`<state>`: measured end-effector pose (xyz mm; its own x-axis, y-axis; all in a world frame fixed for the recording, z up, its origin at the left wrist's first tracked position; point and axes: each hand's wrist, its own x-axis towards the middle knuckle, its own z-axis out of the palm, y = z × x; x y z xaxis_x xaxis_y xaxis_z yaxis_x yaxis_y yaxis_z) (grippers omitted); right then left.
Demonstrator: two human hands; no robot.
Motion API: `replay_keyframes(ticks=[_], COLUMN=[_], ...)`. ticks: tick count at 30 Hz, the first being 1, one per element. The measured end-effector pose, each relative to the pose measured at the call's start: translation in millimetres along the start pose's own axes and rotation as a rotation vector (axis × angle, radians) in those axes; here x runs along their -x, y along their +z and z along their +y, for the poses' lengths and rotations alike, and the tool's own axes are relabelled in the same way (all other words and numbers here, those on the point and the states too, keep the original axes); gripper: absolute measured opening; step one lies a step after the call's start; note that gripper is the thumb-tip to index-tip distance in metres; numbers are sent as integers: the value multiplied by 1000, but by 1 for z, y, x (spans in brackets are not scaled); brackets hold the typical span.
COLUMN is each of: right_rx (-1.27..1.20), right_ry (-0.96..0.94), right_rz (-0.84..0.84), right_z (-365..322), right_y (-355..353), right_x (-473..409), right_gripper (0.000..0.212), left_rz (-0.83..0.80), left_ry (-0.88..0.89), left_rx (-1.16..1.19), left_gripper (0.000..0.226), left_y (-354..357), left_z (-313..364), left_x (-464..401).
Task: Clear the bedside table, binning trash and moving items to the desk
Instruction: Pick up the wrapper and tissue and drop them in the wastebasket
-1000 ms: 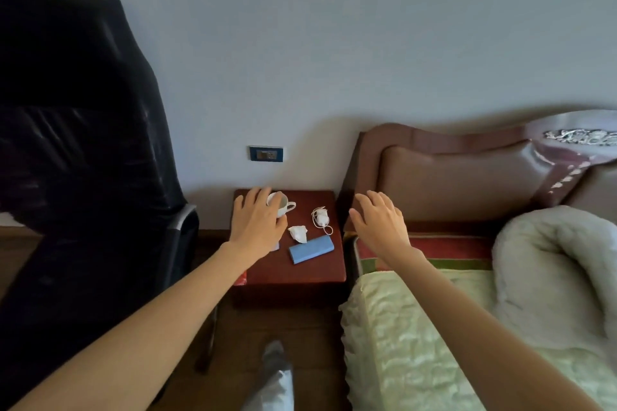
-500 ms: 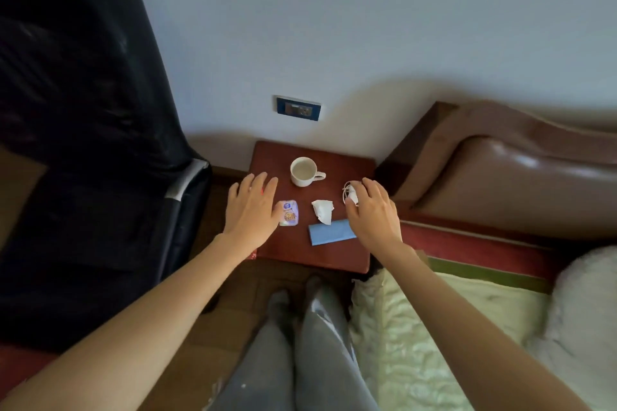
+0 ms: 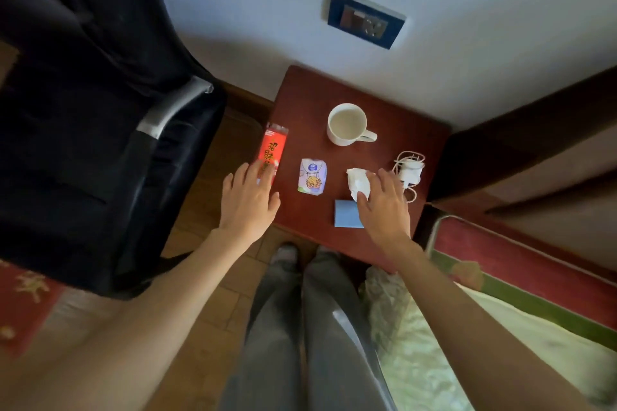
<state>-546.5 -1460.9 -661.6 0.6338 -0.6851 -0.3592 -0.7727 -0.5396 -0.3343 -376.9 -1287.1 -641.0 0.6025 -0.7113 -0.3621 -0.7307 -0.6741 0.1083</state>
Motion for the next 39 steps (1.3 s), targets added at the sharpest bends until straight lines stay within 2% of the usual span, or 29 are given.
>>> replay_keyframes(ticks=[6,12,22,28,39], right_rx=[-48,-81,-123,-214,-203], right_ry=[-7,-1,-67,-55,15], right_rz=[69,56,173,199,193], right_z=[18,34,38,43,39], right_y=[53,81,78,71,81], right_x=[-24,-47,-59,-57,-65], right_gripper=[49,59,41,36,34], left_rz=[-21,4,1,43,262], left_ry=[-63,-97,-115,-192,-244], left_rx=[22,14,90,185,391], left_gripper=[62,68,82,73,58], left_y=[58,90,106,108,111], left_z=[-18,-27,-19,-13,-15], left_x=[-21,-38,-53,-60,-52])
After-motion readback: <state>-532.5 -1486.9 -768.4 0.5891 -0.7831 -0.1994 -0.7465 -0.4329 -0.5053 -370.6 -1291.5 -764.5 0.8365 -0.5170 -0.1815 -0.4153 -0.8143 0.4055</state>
